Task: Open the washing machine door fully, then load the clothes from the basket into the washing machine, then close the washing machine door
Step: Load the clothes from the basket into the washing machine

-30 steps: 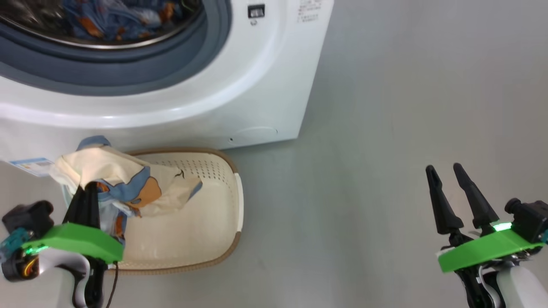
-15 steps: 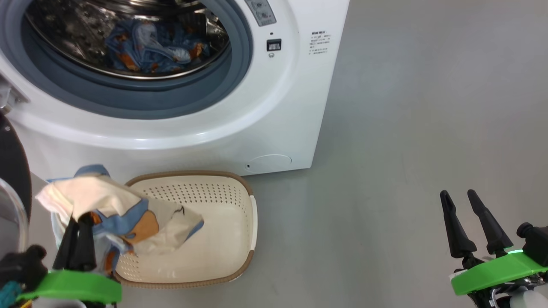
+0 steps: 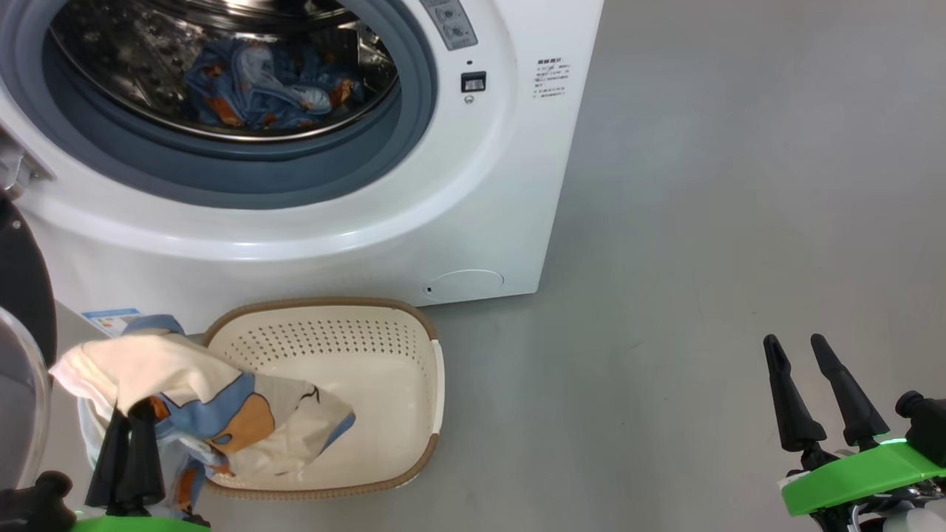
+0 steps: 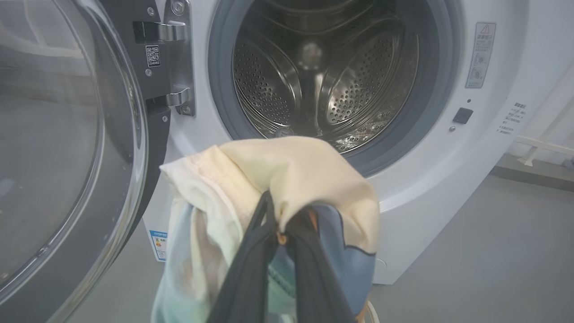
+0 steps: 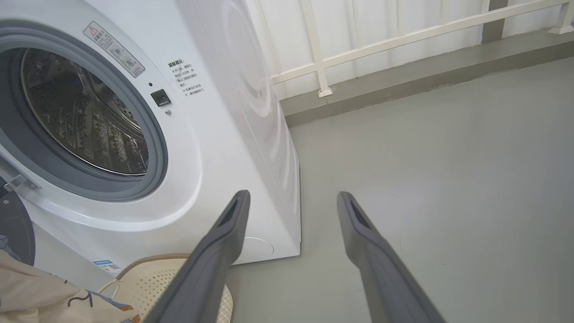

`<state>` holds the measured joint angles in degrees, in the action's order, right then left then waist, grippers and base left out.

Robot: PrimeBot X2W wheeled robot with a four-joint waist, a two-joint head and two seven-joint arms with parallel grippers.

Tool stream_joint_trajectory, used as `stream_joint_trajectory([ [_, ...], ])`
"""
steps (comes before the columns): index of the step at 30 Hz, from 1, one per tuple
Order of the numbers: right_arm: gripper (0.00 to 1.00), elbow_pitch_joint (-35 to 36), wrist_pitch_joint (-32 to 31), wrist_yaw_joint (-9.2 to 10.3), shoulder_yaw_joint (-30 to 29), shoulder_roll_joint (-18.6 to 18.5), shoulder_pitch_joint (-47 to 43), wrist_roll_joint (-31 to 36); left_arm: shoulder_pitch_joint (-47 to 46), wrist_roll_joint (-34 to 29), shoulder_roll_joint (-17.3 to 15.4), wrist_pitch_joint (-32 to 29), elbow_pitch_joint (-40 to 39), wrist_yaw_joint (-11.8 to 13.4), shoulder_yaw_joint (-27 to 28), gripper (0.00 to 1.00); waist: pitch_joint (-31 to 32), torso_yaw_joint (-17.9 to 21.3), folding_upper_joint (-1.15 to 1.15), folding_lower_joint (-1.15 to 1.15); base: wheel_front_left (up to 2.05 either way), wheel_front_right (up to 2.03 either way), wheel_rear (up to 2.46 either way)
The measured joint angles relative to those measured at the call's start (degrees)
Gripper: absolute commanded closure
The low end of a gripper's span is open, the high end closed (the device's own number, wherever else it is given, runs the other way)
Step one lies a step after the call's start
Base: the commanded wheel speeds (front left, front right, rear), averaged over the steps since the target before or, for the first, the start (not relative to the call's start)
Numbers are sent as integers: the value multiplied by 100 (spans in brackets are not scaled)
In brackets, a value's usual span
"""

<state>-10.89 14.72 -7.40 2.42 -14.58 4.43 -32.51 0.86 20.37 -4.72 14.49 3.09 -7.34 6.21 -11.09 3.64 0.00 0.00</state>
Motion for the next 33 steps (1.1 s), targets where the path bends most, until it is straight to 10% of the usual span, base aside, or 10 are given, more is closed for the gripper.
stream_joint_trajectory([
  [19, 0, 49, 0, 0, 48, 207, 160, 0, -1857, 62, -315, 14, 255, 0, -336, 100, -512, 233, 0, 0, 0, 0, 0],
  [33, 0, 119, 0, 0, 183, 497, 761, 0, -4514, 111, -723, 16, 2341, 0, -335, 100, -1278, 707, 0, 0, 0, 0, 0],
])
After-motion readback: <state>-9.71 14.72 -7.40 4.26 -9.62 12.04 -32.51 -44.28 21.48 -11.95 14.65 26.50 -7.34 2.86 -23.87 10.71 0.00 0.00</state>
